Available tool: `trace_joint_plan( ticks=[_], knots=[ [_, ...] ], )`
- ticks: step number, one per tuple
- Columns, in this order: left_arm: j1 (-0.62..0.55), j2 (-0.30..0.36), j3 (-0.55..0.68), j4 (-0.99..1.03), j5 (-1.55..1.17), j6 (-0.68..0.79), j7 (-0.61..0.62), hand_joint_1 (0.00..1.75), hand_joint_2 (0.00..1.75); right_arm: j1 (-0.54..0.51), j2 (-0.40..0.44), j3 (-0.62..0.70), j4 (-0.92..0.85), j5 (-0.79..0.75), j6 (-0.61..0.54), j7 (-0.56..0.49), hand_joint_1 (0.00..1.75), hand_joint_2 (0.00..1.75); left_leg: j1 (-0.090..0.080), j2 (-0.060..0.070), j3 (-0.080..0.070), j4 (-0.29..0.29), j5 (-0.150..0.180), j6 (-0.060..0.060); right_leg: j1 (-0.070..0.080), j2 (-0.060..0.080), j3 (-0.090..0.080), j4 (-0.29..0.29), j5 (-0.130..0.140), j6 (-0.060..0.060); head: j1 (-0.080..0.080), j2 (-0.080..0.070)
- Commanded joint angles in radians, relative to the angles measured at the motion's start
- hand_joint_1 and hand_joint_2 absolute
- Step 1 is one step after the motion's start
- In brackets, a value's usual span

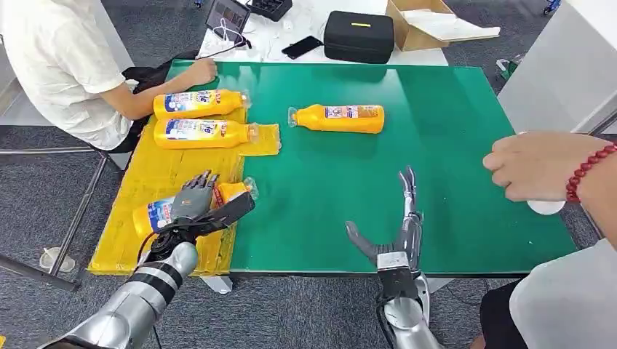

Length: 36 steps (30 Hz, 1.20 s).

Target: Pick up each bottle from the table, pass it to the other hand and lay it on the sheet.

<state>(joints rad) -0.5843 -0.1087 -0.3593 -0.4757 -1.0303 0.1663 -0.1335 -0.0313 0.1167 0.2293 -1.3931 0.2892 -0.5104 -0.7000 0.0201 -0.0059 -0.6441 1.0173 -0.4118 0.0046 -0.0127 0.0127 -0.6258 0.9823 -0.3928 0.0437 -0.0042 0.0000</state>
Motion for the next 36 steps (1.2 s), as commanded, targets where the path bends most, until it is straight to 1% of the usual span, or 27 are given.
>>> trace_joint_plan(
  ticks=[1, 2, 3, 4, 7, 9, 10, 11, 12, 13, 14, 16, 17, 18, 21, 22, 23, 24, 25, 26, 27, 28, 30, 31, 34, 35, 36],
  knots=[
    [-0.032, 0.006, 0.014, 0.082, 0.026, -0.051, -0.022, 0.12, 1.75, -0.047, -0.013, 0.016, 0.093, -0.016, -0.008, 0.002, 0.0, 1.75, 0.0, 0.003, 0.005, -0.001, -0.002, 0.001, 0.0, 0.001, 0.005, -0.001, -0.001, -0.001, 0.0, 0.0],
    [-0.03, 0.006, 0.013, 0.078, 0.028, -0.044, -0.026, 0.14, 1.75, -0.047, -0.013, 0.017, 0.095, -0.017, -0.009, 0.002, 0.0, 1.75, 0.0, 0.002, 0.003, -0.001, -0.001, 0.001, 0.0, 0.001, 0.003, -0.001, 0.0, -0.001, 0.0, 0.0],
    [-0.024, 0.004, 0.009, 0.07, 0.031, -0.033, -0.037, 0.16, 1.75, -0.047, -0.016, 0.019, 0.096, -0.019, -0.009, 0.002, 0.0, 1.75, -0.001, 0.002, 0.006, -0.001, -0.002, 0.001, 0.0, 0.001, 0.005, -0.001, -0.001, -0.002, 0.0, 0.0],
    [-0.02, 0.003, 0.01, 0.064, 0.036, -0.027, -0.044, 0.16, 1.75, -0.046, -0.016, 0.02, 0.095, -0.019, -0.01, 0.002, 0.0, 1.75, 0.0, 0.002, 0.005, -0.001, -0.001, 0.001, 0.0, 0.001, 0.005, -0.001, -0.001, -0.001, 0.0, 0.0],
    [-0.011, -0.001, 0.01, 0.045, 0.055, -0.015, -0.066, 0.12, 1.75, -0.043, -0.019, 0.023, 0.094, -0.02, -0.014, 0.002, 0.0, 1.75, -0.001, 0.002, 0.007, -0.001, -0.002, 0.001, 0.0, 0.001, 0.006, -0.001, -0.001, -0.001, 0.0, 0.0],
    [-0.011, -0.001, 0.01, 0.045, 0.055, -0.015, -0.066, 0.12, 1.75, -0.043, -0.019, 0.023, 0.094, -0.02, -0.014, 0.002, 0.0, 1.75, 0.0, 0.002, 0.004, -0.001, -0.001, 0.001, 0.0, 0.001, 0.004, -0.001, -0.001, -0.001, 0.0, 0.0],
    [-0.006, -0.007, 0.012, 0.033, 0.064, -0.009, -0.075, 0.1, 1.75, -0.041, -0.02, 0.022, 0.091, -0.021, -0.015, 0.002, 0.0, 1.75, -0.001, 0.002, 0.006, -0.001, -0.002, 0.001, 0.0, 0.0, 0.006, -0.001, -0.002, -0.001, 0.0, 0.0],
    [0.007, -0.008, 0.015, 0.005, 0.086, 0.003, -0.1, 0.07, 1.75, -0.038, -0.021, 0.022, 0.088, -0.021, -0.019, 0.002, 0.0, 1.75, 0.0, 0.002, 0.005, -0.001, -0.001, 0.001, 0.0, 0.0, 0.004, -0.001, -0.001, -0.001, 0.0, 0.0],
    [0.023, -0.015, 0.026, -0.029, 0.114, 0.027, -0.128, 0.0, 1.75, -0.036, -0.022, 0.023, 0.084, -0.02, -0.021, 0.002, 0.0, 1.75, 0.0, 0.001, 0.004, -0.001, -0.001, 0.001, 0.0, 0.0, 0.003, -0.001, -0.001, -0.001, 0.0, 0.0],
    [0.046, -0.025, 0.041, -0.072, 0.156, 0.04, -0.167, 0.0, 1.75, -0.031, -0.023, 0.022, 0.082, -0.018, -0.027, 0.002, 0.0, 1.75, -0.001, 0.001, 0.006, -0.001, -0.002, 0.001, 0.0, 0.0, 0.005, -0.001, -0.001, -0.001, 0.0, 0.0],
    [0.089, -0.044, 0.057, -0.154, 0.21, 0.073, -0.215, 0.0, 1.75, -0.02, -0.021, 0.012, 0.085, -0.016, -0.023, 0.002, 0.0, 1.75, 0.0, 0.001, 0.004, -0.001, -0.001, 0.001, 0.0, 0.0, 0.004, -0.001, -0.001, -0.001, 0.0, 0.0],
    [0.199, -0.058, 0.013, -0.372, 0.275, 0.145, -0.194, 0.0, 1.75, 0.014, -0.005, -0.027, 0.063, 0.033, -0.033, 0.002, 0.0, 1.75, -0.001, 0.0, 0.004, -0.001, -0.001, 0.001, 0.0, -0.001, 0.004, -0.001, -0.001, -0.001, 0.0, 0.0],
    [0.23, -0.054, -0.026, -0.442, 0.28, 0.158, -0.158, 0.0, 1.75, 0.025, -0.003, -0.035, 0.053, 0.04, -0.023, 0.002, 0.0, 1.75, -0.001, -0.001, 0.003, -0.001, -0.001, 0.001, 0.0, -0.002, 0.003, -0.001, -0.001, -0.001, 0.0, 0.0],
    [0.237, -0.051, -0.042, -0.462, 0.285, 0.157, -0.14, 0.0, 1.75, 0.027, -0.002, -0.038, 0.05, 0.043, -0.02, 0.002, 0.0, 1.75, -0.001, -0.001, 0.004, -0.001, -0.002, 0.001, 0.0, -0.002, 0.005, -0.001, -0.002, -0.001, 0.0, 0.0],
    [0.237, -0.048, -0.043, -0.463, 0.285, 0.157, -0.14, 0.0, 1.75, 0.027, -0.002, -0.038, 0.05, 0.043, -0.02, 0.002, 0.0, 1.75, -0.001, 0.0, 0.007, 0.0, -0.004, 0.001, 0.0, -0.002, 0.007, 0.0, -0.004, -0.001, 0.001, 0.0],
    [0.231, -0.038, -0.056, -0.46, 0.3, 0.156, -0.131, 0.0, 1.75, 0.024, 0.001, -0.042, 0.053, 0.046, -0.017, 0.002, 0.0, 1.75, -0.001, 0.0, 0.009, 0.0, -0.005, 0.001, 0.0, -0.002, 0.008, 0.001, -0.005, -0.002, 0.0, 0.0],
    [0.228, -0.036, -0.06, -0.454, 0.307, 0.159, -0.131, 0.0, 1.75, 0.023, 0.002, -0.043, 0.053, 0.048, -0.016, 0.002, 0.0, 1.75, -0.001, 0.0, 0.002, 0.0, -0.002, 0.001, 0.0, -0.001, 0.002, 0.0, -0.001, -0.001, 0.0, 0.0],
    [0.225, -0.033, -0.063, -0.449, 0.313, 0.162, -0.132, 0.0, 1.75, 0.022, 0.003, -0.044, 0.054, 0.049, -0.015, 0.002, 0.0, 1.75, -0.001, 0.0, 0.004, 0.0, -0.003, 0.001, 0.0, -0.002, 0.004, 0.001, -0.003, -0.001, 0.0, 0.0],
    [0.225, -0.033, -0.063, -0.449, 0.313, 0.162, -0.132, 0.0, 1.75, 0.022, 0.003, -0.044, 0.054, 0.049, -0.015, 0.002, 0.0, 1.75, 0.0, 0.0, 0.002, 0.0, -0.002, 0.001, 0.0, -0.001, 0.002, 0.0, -0.002, -0.001, 0.0, 0.0],
    [0.222, -0.031, -0.066, -0.444, 0.318, 0.164, -0.134, 0.0, 1.75, 0.022, 0.004, -0.045, 0.054, 0.049, -0.015, 0.002, 0.0, 1.75, -0.001, 0.001, 0.005, 0.0, -0.003, 0.001, 0.0, 0.0, 0.004, 0.001, -0.002, -0.002, 0.0, 0.0],
    [0.222, -0.031, -0.066, -0.444, 0.318, 0.164, -0.134, 0.0, 1.75, 0.022, 0.004, -0.045, 0.054, 0.049, -0.015, 0.002, 0.0, 1.75, -0.001, 0.001, 0.002, 0.0, -0.002, 0.0, 0.0, 0.0, 0.002, 0.0, -0.001, -0.001, 0.0, 0.0],
    [0.222, -0.031, -0.066, -0.444, 0.318, 0.164, -0.134, 0.0, 1.75, 0.022, 0.004, -0.045, 0.054, 0.049, -0.015, 0.002, 0.0, 1.75, 0.0, 0.001, 0.004, 0.0, -0.002, 0.001, 0.0, -0.001, 0.003, 0.0, -0.002, -0.002, 0.0, 0.0],
    [0.222, -0.031, -0.066, -0.444, 0.318, 0.164, -0.134, 0.0, 1.75, 0.022, 0.004, -0.045, 0.054, 0.049, -0.015, 0.002, 0.0, 1.75, 0.0, 0.0, 0.001, 0.0, -0.001, 0.0, 0.0, -0.001, 0.001, 0.0, -0.001, -0.001, 0.0, 0.0],
    [0.222, -0.031, -0.066, -0.444, 0.318, 0.164, -0.134, 0.0, 1.75, 0.022, 0.004, -0.045, 0.054, 0.049, -0.015, 0.002, 0.0, 1.75, -0.001, 0.001, 0.004, 0.0, -0.002, 0.0, 0.0, -0.001, 0.003, 0.0, -0.002, -0.002, 0.0, 0.0],
    [0.222, -0.031, -0.066, -0.444, 0.318, 0.164, -0.134, 0.0, 1.75, 0.022, 0.004, -0.045, 0.054, 0.049, -0.015, 0.002, 0.0, 1.75, 0.0, 0.001, 0.004, -0.001, -0.002, 0.0, 0.0, 0.0, 0.003, 0.0, -0.002, -0.001, 0.0, 0.0],
    [0.234, -0.032, -0.075, -0.466, 0.334, 0.194, -0.175, 0.0, 1.75, 0.027, 0.008, -0.053, 0.056, 0.048, -0.013, 0.002, 0.0, 1.75, -0.001, 0.001, 0.006, -0.001, -0.003, 0.001, 0.0, -0.001, 0.006, 0.0, -0.003, -0.002, 0.0, 0.0],
    [0.259, -0.033, -0.094, -0.509, 0.349, 0.206, -0.191, 0.0, 1.75, 0.036, 0.012, -0.061, 0.048, 0.044, -0.003, 0.002, 0.0, 1.75, 0.0, 0.001, 0.004, 0.0, -0.002, 0.0, 0.0, -0.001, 0.003, 0.0, -0.002, -0.001, 0.0, 0.0]
  ],
)
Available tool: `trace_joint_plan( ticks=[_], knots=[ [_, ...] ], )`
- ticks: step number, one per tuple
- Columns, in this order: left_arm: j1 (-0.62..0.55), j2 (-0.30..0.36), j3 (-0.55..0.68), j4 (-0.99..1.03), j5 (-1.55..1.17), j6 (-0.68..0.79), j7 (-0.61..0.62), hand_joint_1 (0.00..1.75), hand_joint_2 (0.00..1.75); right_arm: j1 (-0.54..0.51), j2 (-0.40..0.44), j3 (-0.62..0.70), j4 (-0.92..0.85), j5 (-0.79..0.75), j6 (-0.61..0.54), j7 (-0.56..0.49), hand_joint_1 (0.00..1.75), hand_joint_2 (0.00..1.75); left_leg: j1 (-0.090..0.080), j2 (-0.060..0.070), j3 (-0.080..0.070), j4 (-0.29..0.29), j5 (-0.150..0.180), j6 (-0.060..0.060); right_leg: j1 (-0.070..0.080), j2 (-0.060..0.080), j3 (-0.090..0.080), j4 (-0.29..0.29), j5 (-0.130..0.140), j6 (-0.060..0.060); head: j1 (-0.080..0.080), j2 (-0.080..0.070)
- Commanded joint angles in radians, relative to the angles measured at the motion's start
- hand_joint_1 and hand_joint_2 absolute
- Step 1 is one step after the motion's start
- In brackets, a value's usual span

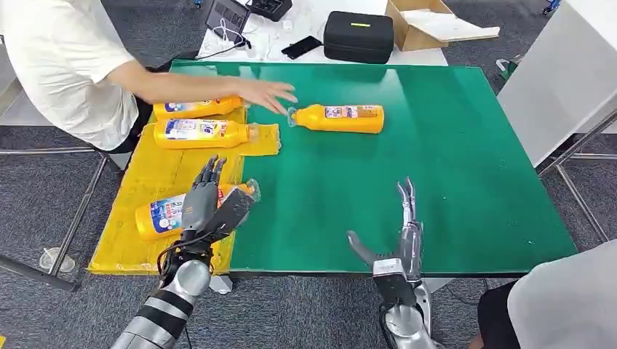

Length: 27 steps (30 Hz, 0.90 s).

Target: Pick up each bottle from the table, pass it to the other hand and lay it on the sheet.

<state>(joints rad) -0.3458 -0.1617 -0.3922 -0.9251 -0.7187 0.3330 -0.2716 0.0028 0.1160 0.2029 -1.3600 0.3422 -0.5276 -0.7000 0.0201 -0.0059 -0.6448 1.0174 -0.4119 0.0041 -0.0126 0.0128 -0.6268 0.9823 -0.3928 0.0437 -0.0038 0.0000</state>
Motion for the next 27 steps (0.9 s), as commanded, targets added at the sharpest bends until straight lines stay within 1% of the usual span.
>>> trace_joint_plan(
  ticks=[1, 2, 4, 6, 8, 9, 10, 12, 13, 14, 15, 16, 17, 18, 19, 20, 21, 22, 23, 24, 25, 26, 27],
  knots=[
    [0.066, 0.023, -0.093, -0.141, 0.059, 0.044, -0.061, 0.0, 1.75, 0.018, 0.014, -0.042, 0.002, -0.015, 0.03, 0.002, 0.0, 1.75, -0.001, 0.001, 0.01, 0.0, -0.004, 0.002, 0.0, -0.002, 0.01, 0.0, -0.004, -0.003, 0.0, 0.0],
    [0.094, 0.03, -0.121, -0.194, 0.07, 0.045, -0.056, 0.0, 1.75, 0.032, 0.016, -0.046, -0.012, -0.041, 0.062, 0.002, 0.0, 1.75, -0.001, 0.0, 0.009, -0.001, -0.004, 0.001, 0.0, -0.002, 0.008, 0.0, -0.004, -0.002, 0.0, 0.0],
    [0.135, 0.044, -0.173, -0.273, 0.091, 0.062, -0.058, 0.0, 1.75, 0.059, 0.03, -0.076, -0.051, -0.26, 0.269, 0.003, 0.0, 1.75, -0.001, 0.0, 0.009, 0.0, -0.005, 0.001, 0.0, -0.002, 0.009, 0.0, -0.005, -0.002, 0.0, 0.0],
    [0.157, 0.039, -0.176, -0.299, 0.09, 0.133, -0.064, 0.0, 1.75, 0.07, 0.035, -0.087, -0.071, -0.259, 0.28, 0.002, 0.0, 1.75, -0.001, 0.0, 0.004, -0.001, -0.002, 0.001, 0.0, -0.001, 0.004, 0.0, -0.002, -0.001, 0.0, 0.0],
    [0.159, 0.029, -0.162, -0.287, 0.133, 0.184, -0.073, 0.0, 1.75, 0.075, 0.04, -0.087, -0.092, -0.258, 0.287, 0.002, 0.0, 1.75, -0.001, -0.001, 0.007, 0.0, -0.004, 0.001, -0.001, -0.002, 0.007, 0.001, -0.005, -0.002, 0.0, 0.0],
    [0.163, 0.021, -0.147, -0.284, 0.168, 0.201, -0.091, 0.0, 1.75, 0.081, 0.037, -0.069, -0.116, -0.251, 0.298, 0.002, 0.0, 0.0, -0.001, 0.0, 0.009, 0.0, -0.005, 0.001, -0.001, -0.002, 0.009, 0.001, -0.006, -0.002, 0.0, 0.0],
    [0.166, 0.014, -0.136, -0.286, 0.221, 0.19, -0.108, 0.0, 1.75, 0.088, 0.038, -0.051, -0.134, -0.284, 0.341, 0.004, 0.0, 0.0, -0.001, 0.001, 0.002, 0.0, -0.003, 0.001, -0.001, 0.0, 0.002, 0.0, -0.002, -0.001, 0.0, 0.0],
    [0.172, 0.01, -0.13, -0.297, 0.29, 0.171, -0.134, 0.0, 1.75, 0.095, 0.059, -0.031, -0.173, -0.311, 0.345, 0.002, 0.0, 0.0, -0.001, 0.001, 0.006, 0.001, -0.005, 0.001, 0.0, 0.0, 0.006, 0.001, -0.004, -0.002, 0.0, 0.0],
    [0.177, 0.006, -0.127, -0.304, 0.311, 0.176, -0.142, 0.0, 1.75, 0.097, 0.071, -0.021, -0.189, -0.324, 0.336, 0.005, 0.0, 0.0, -0.001, 0.001, 0.002, 0.0, -0.003, 0.001, 0.0, 0.0, 0.002, 0.0, -0.002, -0.001, 0.0, 0.0],
    [0.187, 0.0, -0.123, -0.317, 0.349, 0.179, -0.152, 0.0, 1.75, 0.097, 0.066, 0.005, -0.201, -0.351, 0.346, 0.04, 0.0, 0.0, -0.001, 0.002, 0.004, 0.001, -0.004, 0.0, 0.0, 0.0, 0.003, 0.002, -0.003, -0.002, 0.0, 0.0],
    [0.195, -0.005, -0.12, -0.326, 0.379, 0.175, -0.156, 0.0, 1.75, 0.099, 0.06, 0.021, -0.208, -0.35, 0.338, 0.05, 0.0, 0.0, 0.0, 0.002, 0.0, 0.0, -0.002, 0.0, 0.0, 0.0, 0.0, 0.001, -0.001, -0.001, 0.0, 0.0],
    [0.208, -0.011, -0.12, -0.339, 0.454, 0.151, -0.156, 0.0, 1.75, 0.1, 0.045, 0.051, -0.211, -0.323, 0.307, 0.065, 0.0, 0.0, -0.001, 0.002, 0.007, 0.001, -0.005, 0.001, 0.0, 0.0, 0.006, 0.003, -0.005, -0.003, 0.0, 0.0],
    [0.221, -0.018, -0.12, -0.347, 0.512, 0.123, -0.152, 0.0, 1.75, 0.103, 0.044, 0.056, -0.204, -0.322, 0.288, 0.089, 0.0, 0.0, -0.001, 0.002, 0.005, 0.001, -0.004, 0.001, 0.0, 0.0, 0.004, 0.002, -0.003, -0.002, 0.0, 0.0],
    [0.243, -0.032, -0.102, -0.342, 0.563, 0.161, -0.128, 0.0, 0.0, 0.106, 0.092, 0.016, -0.176, -0.341, 0.134, 0.212, 0.0, 0.0, -0.001, 0.002, 0.003, 0.0, -0.003, 0.001, 0.0, 0.001, 0.002, 0.0, -0.002, -0.001, 0.0, 0.0],
    [0.248, -0.033, -0.116, -0.32, 0.585, 0.193, -0.141, 0.0, 0.0, 0.087, 0.105, 0.018, -0.132, -0.353, 0.015, 0.259, 0.0, 0.0, 0.0, 0.003, 0.005, 0.0, -0.004, 0.001, 0.0, 0.001, 0.004, 0.0, -0.003, -0.002, -0.001, 0.0],
    [0.244, -0.038, -0.12, -0.298, 0.613, 0.201, -0.159, 0.0, 1.75, 0.063, 0.094, 0.035, -0.089, -0.352, -0.027, 0.261, 0.0, 0.0, -0.001, 0.003, 0.008, -0.001, -0.005, 0.001, 0.0, 0.001, 0.007, 0.0, -0.004, -0.002, 0.0, 0.0],
    [0.241, -0.045, -0.121, -0.286, 0.67, 0.184, -0.164, 0.0, 1.75, 0.048, 0.086, 0.042, -0.073, -0.337, -0.065, 0.187, 0.0, 0.0, -0.001, 0.003, 0.006, -0.002, -0.003, 0.001, 0.0, 0.001, 0.005, -0.001, -0.002, -0.001, 0.0, 0.0],
    [0.236, -0.042, -0.133, -0.272, 0.72, 0.179, -0.17, 0.0, 1.75, 0.028, 0.068, 0.041, -0.031, -0.192, -0.171, 0.135, 0.0, 1.75, 0.0, 0.003, 0.007, -0.002, -0.004, 0.001, 0.0, 0.001, 0.006, -0.001, -0.002, -0.002, -0.001, 0.0],
    [0.238, -0.037, -0.141, -0.273, 0.73, 0.181, -0.176, 0.0, 1.75, 0.028, 0.1, -0.028, -0.016, -0.026, -0.171, 0.114, 0.0, 1.75, 0.0, 0.002, 0.005, -0.002, -0.002, 0.001, 0.0, 0.0, 0.004, -0.002, -0.001, -0.001, 0.0, 0.0],
    [0.246, -0.032, -0.145, -0.287, 0.759, 0.174, -0.176, 0.0, 1.75, 0.023, 0.119, -0.108, -0.001, 0.237, -0.171, 0.097, 0.0, 1.75, 0.0, 0.001, 0.006, -0.001, -0.003, 0.001, 0.0, 0.0, 0.006, -0.001, -0.002, -0.001, 0.0, 0.0],
    [0.254, -0.019, -0.153, -0.301, 0.774, 0.158, -0.169, 0.0, 1.75, 0.009, 0.102, -0.138, 0.025, 0.39, -0.171, 0.139, 0.0, 1.75, 0.0, 0.001, 0.008, -0.002, -0.003, 0.001, 0.0, -0.001, 0.008, -0.003, -0.002, -0.002, 0.0, 0.0],
    [0.257, -0.009, -0.158, -0.31, 0.782, 0.143, -0.164, 0.0, 1.75, -0.007, 0.085, -0.153, 0.047, 0.475, -0.171, 0.154, 0.0, 1.75, -0.001, 0.001, 0.006, -0.002, -0.002, 0.001, 0.0, 0.0, 0.006, -0.003, -0.002, -0.001, 0.0, 0.0],
    [0.26, -0.004, -0.159, -0.311, 0.807, 0.116, -0.139, 0.0, 1.75, -0.029, 0.036, -0.143, 0.104, 0.588, -0.171, 0.226, 0.0, 1.75, 0.0, 0.003, 0.008, -0.002, -0.003, 0.001, 0.0, 0.002, 0.008, -0.003, -0.002, -0.002, 0.0, 0.0]
  ],
)
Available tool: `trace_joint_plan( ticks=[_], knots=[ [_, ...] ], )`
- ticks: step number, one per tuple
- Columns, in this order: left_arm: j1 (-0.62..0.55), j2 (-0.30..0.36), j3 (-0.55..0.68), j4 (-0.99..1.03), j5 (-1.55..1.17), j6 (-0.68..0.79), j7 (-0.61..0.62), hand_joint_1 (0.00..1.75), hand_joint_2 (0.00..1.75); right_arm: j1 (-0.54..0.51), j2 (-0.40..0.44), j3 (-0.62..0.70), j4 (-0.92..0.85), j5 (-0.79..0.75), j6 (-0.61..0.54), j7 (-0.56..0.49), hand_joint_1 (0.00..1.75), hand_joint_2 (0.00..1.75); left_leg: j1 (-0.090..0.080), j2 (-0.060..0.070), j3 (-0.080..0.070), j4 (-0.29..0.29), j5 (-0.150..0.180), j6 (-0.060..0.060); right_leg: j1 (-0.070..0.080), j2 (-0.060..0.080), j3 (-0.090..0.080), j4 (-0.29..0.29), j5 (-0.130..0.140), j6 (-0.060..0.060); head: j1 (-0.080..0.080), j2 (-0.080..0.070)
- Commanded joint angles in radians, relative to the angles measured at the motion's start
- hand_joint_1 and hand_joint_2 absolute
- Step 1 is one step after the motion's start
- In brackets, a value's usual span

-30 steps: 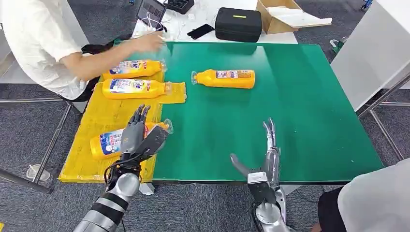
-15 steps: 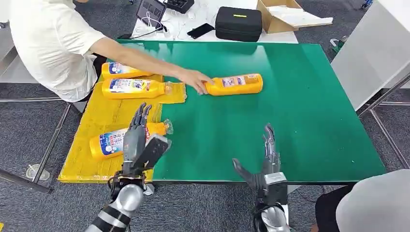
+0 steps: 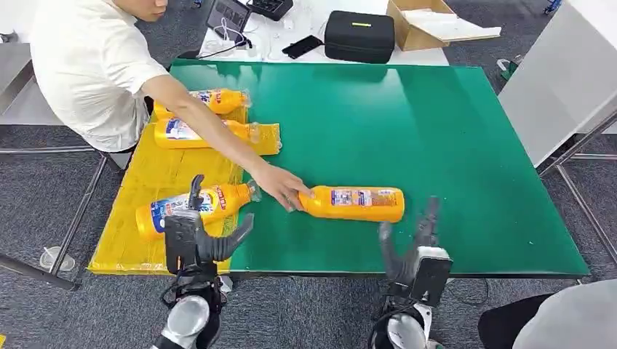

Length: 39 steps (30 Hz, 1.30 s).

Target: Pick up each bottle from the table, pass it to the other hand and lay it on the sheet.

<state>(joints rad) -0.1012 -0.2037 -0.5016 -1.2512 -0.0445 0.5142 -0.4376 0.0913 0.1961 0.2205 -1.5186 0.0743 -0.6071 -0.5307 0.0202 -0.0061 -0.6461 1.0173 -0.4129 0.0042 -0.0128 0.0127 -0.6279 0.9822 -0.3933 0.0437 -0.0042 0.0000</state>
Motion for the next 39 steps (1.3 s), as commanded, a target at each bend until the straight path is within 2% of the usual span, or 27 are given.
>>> trace_joint_plan(
  ticks=[1, 5, 6, 7, 8, 10, 12, 13, 14, 15, 16, 19, 23, 24, 26, 28, 31, 32, 34, 35, 39],
  knots=[
    [0.014, 0.044, -0.052, 0.023, 0.167, -0.108, 0.068, 0.0, 1.75, -0.144, -0.095, -0.151, 0.313, 0.941, -0.091, 0.138, 0.0, 1.75, -0.001, 0.001, 0.007, -0.003, -0.001, 0.001, 0.0, 0.0, 0.006, -0.003, 0.0, -0.001, 0.0, 0.0],
    [0.014, 0.045, -0.053, 0.025, 0.167, -0.11, 0.068, 0.0, 1.75, -0.149, -0.1, -0.15, 0.32, 0.94, -0.091, 0.142, 0.0, 1.75, -0.001, 0.002, 0.009, -0.003, -0.001, 0.001, 0.0, 0.0, 0.008, -0.003, -0.001, -0.001, 0.0, 0.0],
    [0.011, 0.046, -0.058, 0.032, 0.16, -0.111, 0.068, 0.0, 1.75, -0.155, -0.114, -0.158, 0.326, 1.003, -0.091, 0.171, 0.0, 1.75, -0.001, 0.002, 0.009, -0.003, -0.001, 0.001, 0.0, 0.0, 0.009, -0.003, -0.001, -0.001, 0.0, 0.0],
    [-0.029, 0.029, -0.095, 0.097, 0.037, -0.051, 0.019, 0.0, 1.75, -0.277, -0.17, -0.164, 0.521, 1.112, -0.091, 0.259, 0.0, 1.75, -0.001, 0.001, 0.01, -0.003, -0.002, 0.001, 0.0, -0.001, 0.01, -0.003, -0.001, -0.002, 0.0, 0.0],
    [-0.032, 0.019, -0.095, 0.097, 0.032, -0.052, 0.015, 0.0, 1.75, -0.335, -0.188, -0.121, 0.619, 1.118, -0.091, 0.306, 0.0, 1.75, -0.001, -0.001, 0.007, -0.002, 0.0, 0.001, 0.0, -0.003, 0.007, -0.003, 0.0, -0.001, 0.0, 0.0],
    [-0.033, 0.016, -0.099, 0.088, 0.014, -0.036, 0.005, 0.0, 1.75, -0.358, -0.204, -0.092, 0.646, 1.177, -0.091, 0.352, 0.0, 1.75, -0.001, 0.002, 0.009, -0.002, -0.001, 0.003, 0.0, 0.001, 0.009, -0.003, 0.0, -0.001, 0.0, 0.0],
    [-0.032, 0.016, -0.099, 0.084, 0.013, -0.035, 0.005, 0.0, 1.75, -0.363, -0.207, -0.085, 0.656, 1.183, -0.091, 0.359, 0.0, 1.75, -0.002, 0.001, 0.008, -0.002, 0.0, 0.003, -0.001, -0.001, 0.007, -0.002, 0.001, -0.001, 0.0, 0.0],
    [-0.03, 0.015, -0.1, 0.079, 0.016, -0.043, 0.011, 0.0, 1.75, -0.375, -0.222, -0.052, 0.669, 1.241, -0.091, 0.412, 0.0, 1.75, -0.002, 0.0, 0.009, -0.002, 0.0, 0.003, -0.001, -0.003, 0.009, -0.002, 0.0, -0.001, 0.0, 0.0],
    [-0.031, 0.015, -0.104, 0.08, 0.016, -0.048, 0.016, 0.0, 1.75, -0.386, -0.229, -0.037, 0.683, 1.262, -0.091, 0.429, 0.0, 1.75, -0.002, -0.002, 0.005, -0.001, 0.001, 0.002, -0.001, -0.003, 0.006, -0.002, 0.001, -0.001, 0.0, 0.0],
    [-0.032, 0.015, -0.107, 0.081, 0.016, -0.055, 0.02, 0.0, 1.75, -0.404, -0.236, -0.017, 0.714, 1.284, -0.091, 0.447, 0.0, 1.75, -0.002, -0.001, 0.008, -0.001, 0.0, 0.002, -0.001, -0.003, 0.008, -0.001, -0.001, -0.001, 0.0, 0.0],
    [-0.032, 0.013, -0.109, 0.08, 0.016, -0.059, 0.022, 0.0, 1.75, -0.423, -0.239, -0.003, 0.737, 1.28, -0.089, 0.451, 0.0, 1.75, -0.001, -0.001, 0.004, -0.001, 0.001, 0.002, 0.0, -0.002, 0.004, -0.001, 0.001, -0.001, 0.0, 0.0],
    [-0.031, 0.016, -0.112, 0.071, 0.001, -0.05, 0.014, 0.0, 1.75, -0.457, -0.244, 0.029, 0.772, 1.269, -0.082, 0.454, 0.0, 1.75, -0.002, 0.001, 0.009, -0.001, -0.001, 0.002, -0.001, -0.001, 0.008, -0.001, -0.001, -0.001, 0.0, 0.0],
    [-0.031, 0.016, -0.112, 0.071, 0.001, -0.05, 0.014, 0.0, 1.75, -0.457, -0.244, 0.029, 0.772, 1.269, -0.082, 0.454, 0.0, 1.75, -0.001, -0.001, 0.002, 0.0, 0.001, 0.002, -0.001, -0.002, 0.002, -0.001, 0.001, 0.0, 0.0, 0.0],
    [-0.031, 0.016, -0.112, 0.071, 0.001, -0.05, 0.014, 0.0, 1.75, -0.457, -0.244, 0.029, 0.772, 1.269, -0.082, 0.454, 0.0, 1.75, -0.002, 0.0, 0.007, 0.0, -0.001, 0.003, -0.001, -0.002, 0.007, 0.0, -0.001, -0.001, 0.0, 0.0],
    [-0.031, 0.016, -0.112, 0.071, 0.001, -0.05, 0.014, 0.0, 1.75, -0.457, -0.244, 0.029, 0.772, 1.269, -0.082, 0.454, 0.0, 1.75, -0.001, -0.002, 0.003, -0.001, 0.001, 0.002, -0.001, -0.003, 0.003, -0.001, 0.001, 0.0, 0.0, 0.0],
    [-0.031, 0.016, -0.112, 0.071, 0.001, -0.05, 0.014, 0.0, 1.75, -0.457, -0.244, 0.029, 0.772, 1.269, -0.082, 0.454, 0.0, 1.75, -0.002, -0.001, 0.007, -0.001, -0.001, 0.003, -0.001, -0.003, 0.007, 0.0, -0.001, -0.001, 0.0, 0.0],
    [-0.031, 0.016, -0.112, 0.071, 0.001, -0.05, 0.014, 0.0, 1.75, -0.457, -0.244, 0.029, 0.772, 1.269, -0.082, 0.454, 0.0, 1.75, -0.002, -0.001, 0.004, -0.001, 0.0, 0.002, -0.001, -0.002, 0.005, -0.001, 0.0, -0.001, 0.0, 0.0],
    [-0.027, 0.021, -0.114, 0.059, -0.003, -0.051, 0.012, 0.0, 1.75, -0.469, -0.242, 0.037, 0.784, 1.254, -0.071, 0.452, 0.0, 1.75, -0.002, -0.002, 0.003, 0.0, 0.001, 0.002, -0.001, -0.003, 0.003, 0.0, 0.0, 0.0, 0.0, 0.0],
    [-0.025, 0.024, -0.116, 0.049, -0.011, -0.05, 0.011, 0.0, 1.75, -0.486, -0.238, 0.052, 0.805, 1.213, -0.064, 0.44, 0.0, 1.75, -0.002, 0.0, 0.008, 0.0, -0.001, 0.002, -0.001, -0.002, 0.008, 0.0, -0.002, -0.002, 0.0, 0.0],
    [-0.025, 0.024, -0.116, 0.046, -0.013, -0.05, 0.013, 0.0, 1.75, -0.492, -0.233, 0.055, 0.815, 1.201, -0.055, 0.439, 0.0, 1.75, -0.002, 0.0, 0.003, 0.0, 0.0, 0.002, -0.001, -0.001, 0.003, 0.0, 0.0, -0.001, 0.0, 0.0],
    [-0.026, 0.027, -0.128, 0.042, -0.026, -0.053, 0.017, 0.0, 1.75, -0.504, -0.224, 0.07, 0.846, 1.154, -0.038, 0.414, 0.0, 1.75, -0.002, -0.001, 0.003, 0.0, 0.001, 0.002, -0.001, -0.002, 0.003, 0.0, 0.0, -0.001, 0.0, 0.0]
  ],
)
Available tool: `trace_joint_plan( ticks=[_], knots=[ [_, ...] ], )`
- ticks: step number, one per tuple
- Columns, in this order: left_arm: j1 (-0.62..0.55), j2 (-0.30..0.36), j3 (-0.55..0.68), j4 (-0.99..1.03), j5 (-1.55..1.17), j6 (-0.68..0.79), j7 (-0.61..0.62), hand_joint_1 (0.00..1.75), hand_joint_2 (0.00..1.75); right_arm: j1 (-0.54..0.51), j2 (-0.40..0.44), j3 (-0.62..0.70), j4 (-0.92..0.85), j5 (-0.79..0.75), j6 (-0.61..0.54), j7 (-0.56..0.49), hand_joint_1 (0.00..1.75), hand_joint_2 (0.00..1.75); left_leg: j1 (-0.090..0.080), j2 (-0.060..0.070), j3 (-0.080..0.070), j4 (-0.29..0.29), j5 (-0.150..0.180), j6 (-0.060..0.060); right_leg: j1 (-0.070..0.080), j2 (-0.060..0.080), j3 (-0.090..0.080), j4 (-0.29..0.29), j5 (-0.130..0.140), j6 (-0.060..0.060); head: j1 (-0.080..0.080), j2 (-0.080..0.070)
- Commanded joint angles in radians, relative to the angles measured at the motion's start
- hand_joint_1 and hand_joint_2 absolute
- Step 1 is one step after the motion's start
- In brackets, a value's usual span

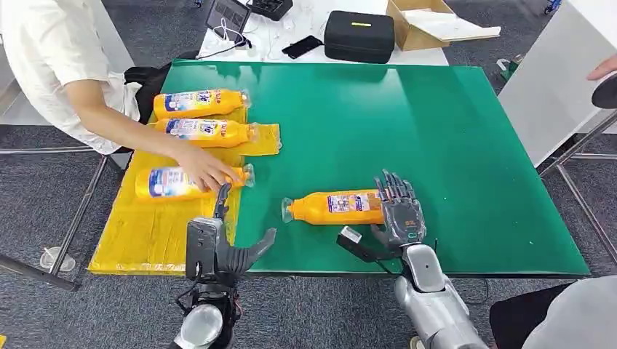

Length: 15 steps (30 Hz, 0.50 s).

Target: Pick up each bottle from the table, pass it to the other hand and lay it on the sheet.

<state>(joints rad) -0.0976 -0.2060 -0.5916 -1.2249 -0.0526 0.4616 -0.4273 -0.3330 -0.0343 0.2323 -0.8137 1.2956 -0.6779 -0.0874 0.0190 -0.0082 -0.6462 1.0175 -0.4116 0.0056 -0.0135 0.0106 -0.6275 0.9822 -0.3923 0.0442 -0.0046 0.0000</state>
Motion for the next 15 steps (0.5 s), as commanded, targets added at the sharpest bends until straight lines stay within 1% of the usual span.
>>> trace_joint_plan(
  ticks=[1, 2, 4, 5, 6, 8, 10, 11, 12, 14, 15],
  knots=[
    [-0.032, 0.028, -0.039, 0.014, -0.018, 0.0, 0.006, 0.0, 1.75, -0.079, 0.007, 0.059, 0.143, -0.068, 0.035, -0.03, 0.0, 1.75, -0.001, 0.002, 0.005, -0.001, -0.001, 0.001, 0.0, 0.0, 0.004, 0.0, -0.001, -0.001, 0.0, 0.0],
    [-0.033, 0.026, -0.04, 0.012, -0.019, 0.0, 0.006, 0.0, 1.75, -0.082, 0.007, 0.06, 0.144, -0.067, 0.036, -0.03, 0.0, 1.75, 0.0, 0.001, 0.002, -0.001, 0.0, 0.0, 0.0, 0.0, 0.002, 0.0, 0.0, -0.001, 0.0, 0.0],
    [-0.035, 0.029, -0.047, 0.007, -0.02, -0.006, 0.007, 0.0, 1.75, -0.092, 0.005, 0.071, 0.16, -0.071, 0.056, -0.029, 0.0, 1.75, -0.001, 0.002, 0.008, 0.0, -0.002, 0.001, 0.0, 0.0, 0.007, 0.0, -0.002, -0.002, 0.0, 0.0],
    [-0.036, 0.03, -0.052, 0.006, -0.022, -0.01, 0.013, 0.0, 1.75, -0.098, 0.003, 0.078, 0.172, -0.08, 0.078, -0.02, 0.0, 1.75, 0.0, 0.001, 0.002, 0.0, 0.0, 0.0, 0.0, 0.0, 0.002, 0.0, 0.0, -0.001, 0.0, 0.0],
    [-0.037, 0.031, -0.054, 0.005, -0.022, -0.012, 0.017, 0.0, 1.75, -0.104, -0.001, 0.084, 0.179, -0.086, 0.094, -0.012, 0.0, 1.75, -0.001, 0.002, 0.005, 0.0, -0.001, 0.001, 0.0, 0.0, 0.004, 0.0, -0.001, -0.002, 0.0, 0.0],
    [-0.038, 0.032, -0.057, 0.001, -0.02, -0.02, 0.022, 0.0, 1.75, -0.12, -0.015, 0.093, 0.202, -0.092, 0.127, 0.013, 0.0, 1.75, 0.0, 0.001, 0.002, -0.001, 0.0, 0.0, 0.0, 0.0, 0.002, 0.0, 0.0, -0.001, 0.0, 0.0],
    [-0.039, 0.032, -0.056, -0.002, -0.02, -0.022, 0.026, 0.0, 1.75, -0.138, -0.027, 0.098, 0.225, -0.094, 0.16, 0.028, 0.0, 1.75, -0.001, 0.002, 0.007, 0.0, -0.002, 0.001, 0.0, 0.0, 0.007, 0.0, -0.002, -0.002, 0.0, 0.0],
    [-0.04, 0.032, -0.056, -0.002, -0.02, -0.022, 0.027, 0.0, 1.75, -0.141, -0.029, 0.098, 0.226, -0.094, 0.161, 0.027, 0.0, 1.75, -0.001, 0.001, 0.002, -0.001, 0.0, 0.0, 0.0, 0.0, 0.002, 0.0, 0.0, -0.001, 0.0, 0.0],
    [-0.041, 0.031, -0.058, -0.002, -0.019, -0.024, 0.027, 0.0, 1.75, -0.149, -0.033, 0.098, 0.239, -0.096, 0.173, 0.03, 0.0, 1.75, -0.001, 0.001, 0.005, 0.0, -0.001, 0.001, 0.0, 0.0, 0.005, 0.0, -0.001, -0.001, 0.0, 0.0],
    [-0.049, 0.031, -0.066, 0.006, -0.017, -0.035, 0.029, 0.0, 1.75, -0.176, -0.033, 0.097, 0.281, -0.107, 0.156, 0.029, 0.0, 1.75, 0.0, 0.0, 0.003, 0.0, 0.0, 0.001, 0.0, -0.001, 0.003, 0.0, 0.0, -0.001, 0.0, 0.0],
    [-0.051, 0.03, -0.067, 0.01, -0.014, -0.037, 0.032, 0.0, 1.75, -0.182, -0.032, 0.092, 0.293, -0.116, 0.156, 0.029, 0.0, 1.75, -0.001, 0.001, 0.009, 0.0, -0.002, 0.001, 0.0, -0.002, 0.008, 0.0, -0.002, -0.002, 0.0, 0.0]
  ],
)
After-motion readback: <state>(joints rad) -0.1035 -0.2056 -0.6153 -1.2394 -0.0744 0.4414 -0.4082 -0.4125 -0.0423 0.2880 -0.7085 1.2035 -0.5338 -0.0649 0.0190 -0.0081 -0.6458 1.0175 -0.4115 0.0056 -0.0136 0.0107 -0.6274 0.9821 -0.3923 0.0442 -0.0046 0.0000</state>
